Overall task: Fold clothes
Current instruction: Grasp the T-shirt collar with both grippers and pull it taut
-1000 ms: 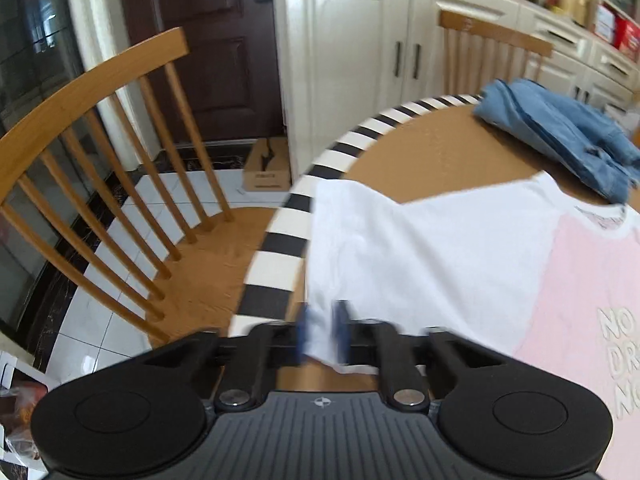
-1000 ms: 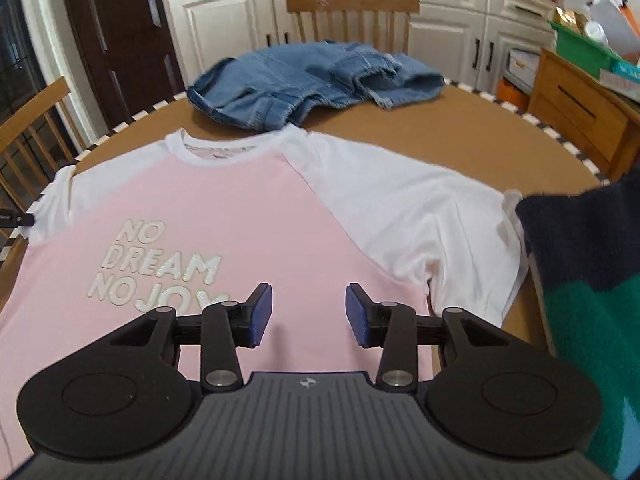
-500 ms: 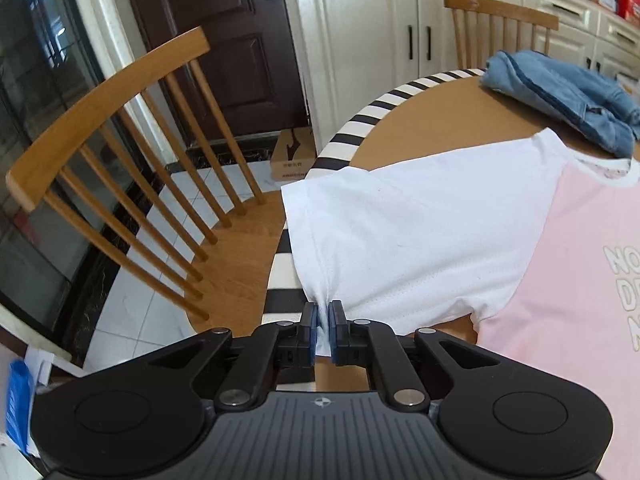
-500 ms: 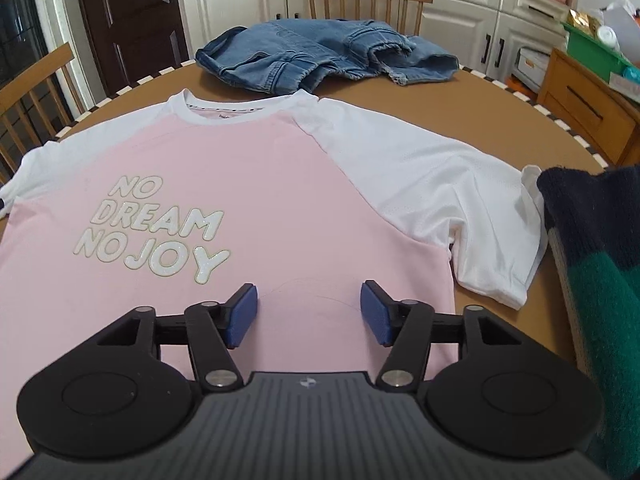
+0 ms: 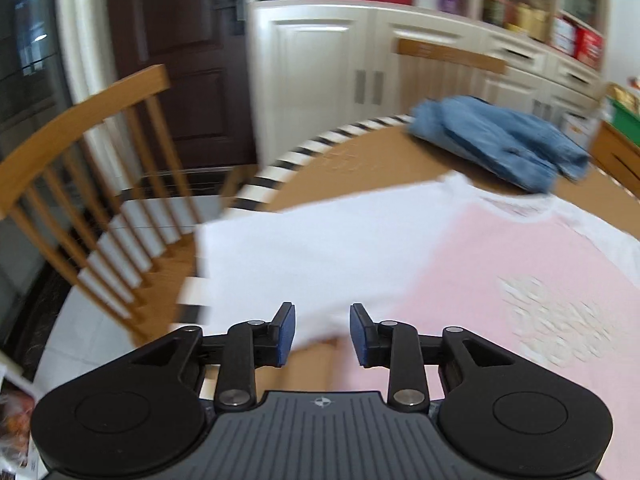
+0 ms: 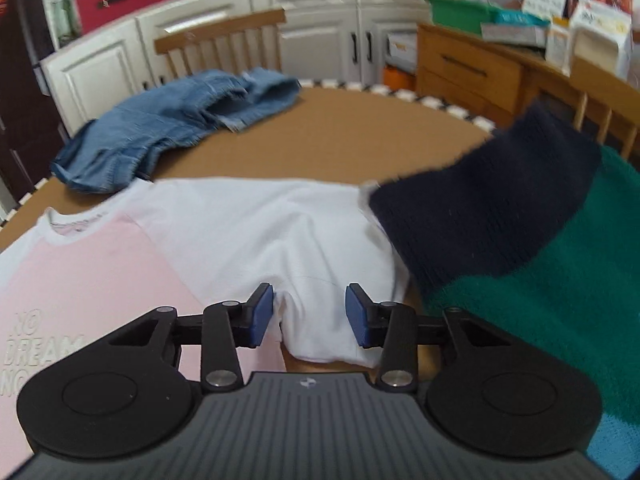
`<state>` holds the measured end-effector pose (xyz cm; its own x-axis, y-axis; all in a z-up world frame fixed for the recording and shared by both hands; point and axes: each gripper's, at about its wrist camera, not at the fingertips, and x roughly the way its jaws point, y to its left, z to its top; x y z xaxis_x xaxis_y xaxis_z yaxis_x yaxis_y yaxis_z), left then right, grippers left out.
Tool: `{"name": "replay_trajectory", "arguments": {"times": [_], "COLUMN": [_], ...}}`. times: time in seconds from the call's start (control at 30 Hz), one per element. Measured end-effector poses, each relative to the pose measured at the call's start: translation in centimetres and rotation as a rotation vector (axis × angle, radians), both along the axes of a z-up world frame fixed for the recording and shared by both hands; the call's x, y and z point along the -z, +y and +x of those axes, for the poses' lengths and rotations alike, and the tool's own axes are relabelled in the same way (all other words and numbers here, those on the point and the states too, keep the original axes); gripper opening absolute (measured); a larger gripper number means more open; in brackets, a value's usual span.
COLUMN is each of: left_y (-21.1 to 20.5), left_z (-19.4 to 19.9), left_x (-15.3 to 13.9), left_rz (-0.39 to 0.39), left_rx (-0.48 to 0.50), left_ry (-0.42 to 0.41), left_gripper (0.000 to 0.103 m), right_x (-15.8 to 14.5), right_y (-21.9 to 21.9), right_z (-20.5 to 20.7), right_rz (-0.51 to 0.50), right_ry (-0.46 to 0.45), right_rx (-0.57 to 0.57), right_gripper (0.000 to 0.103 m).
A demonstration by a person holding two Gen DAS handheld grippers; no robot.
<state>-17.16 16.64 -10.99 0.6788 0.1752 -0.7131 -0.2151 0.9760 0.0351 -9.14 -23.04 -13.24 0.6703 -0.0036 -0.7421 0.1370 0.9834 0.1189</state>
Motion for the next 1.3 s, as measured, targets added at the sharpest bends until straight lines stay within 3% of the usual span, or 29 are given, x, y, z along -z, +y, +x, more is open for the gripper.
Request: {"name": "replay_trajectory", "arguments": {"times": [0.1,0.17,0.3,0.47,0.63,0.73,0.87,1.1,1.13,1.17,1.2,1.23,1.27,1.3], "left_y": [-1.3,-1.5,-1.2,-0.4,0.5,1.2,1.6,1.3,1.2,1.1,0.7,0.2,-0.2,-0.5], "left_z": [0.0,0.0,0.6,3.4,8.0,11.5,16.7,22.5,22.8,23.1,23.1,22.7,22.3,22.0], "left_x": [0.4,0.6,0.4,-0.2,-0.7,-0.7,0.0,3.0,3.5,4.0,4.4,4.6,4.8,5.0], "left_rz": [0.004,-0.002,-0.029,-0.017,-0.042,-0.082,-0.088,-0.082,-0.078,-0.075,-0.053,-0.02,-0.017,-0.031], "left_rx": [0.037,0.042,0.03,0.035,0.075,0.13,0.251,0.416,0.429,0.442,0.459,0.48,0.493,0.499], "left_ry": [0.01,0.014,-0.002,-0.04,-0.077,-0.105,-0.125,0.009,0.027,0.046,0.047,0.03,0.012,-0.003], "left_gripper": [0.037,0.04,0.043,0.049,0.052,0.057,0.06,0.06,0.06,0.058,0.057,0.053,0.029,0.015], "right_x": [-0.4,-1.7,-4.1,-3.2,-1.4,-1.6,-1.6,0.2,0.4,0.4,0.4,0.3,0.4,0.4], "right_y": [0.0,0.0,1.0,1.6,3.7,4.9,6.9,9.4,9.7,10.0,10.5,11.1,11.9,12.5], "right_z": [-0.1,-0.2,2.4,8.2,10.9,12.2,14.4,18.0,17.9,17.6,17.3,17.0,16.4,15.9], "right_rz": [-0.054,0.008,-0.059,-0.123,-0.137,-0.078,-0.035,-0.026,-0.049,-0.077,-0.096,-0.108,-0.158,-0.207], "right_ry": [0.015,-0.047,-0.147,-0.067,-0.032,-0.049,-0.043,0.004,-0.004,-0.016,-0.019,-0.015,-0.028,-0.044], "right_rx": [-0.018,-0.021,-0.042,-0.098,-0.229,-0.349,-0.496,-0.607,-0.627,-0.652,-0.676,-0.698,-0.729,-0.747], "right_gripper": [0.038,0.039,0.047,0.047,0.048,0.057,0.054,0.054,0.05,0.036,0.004,0.002,0.002,0.001]}}
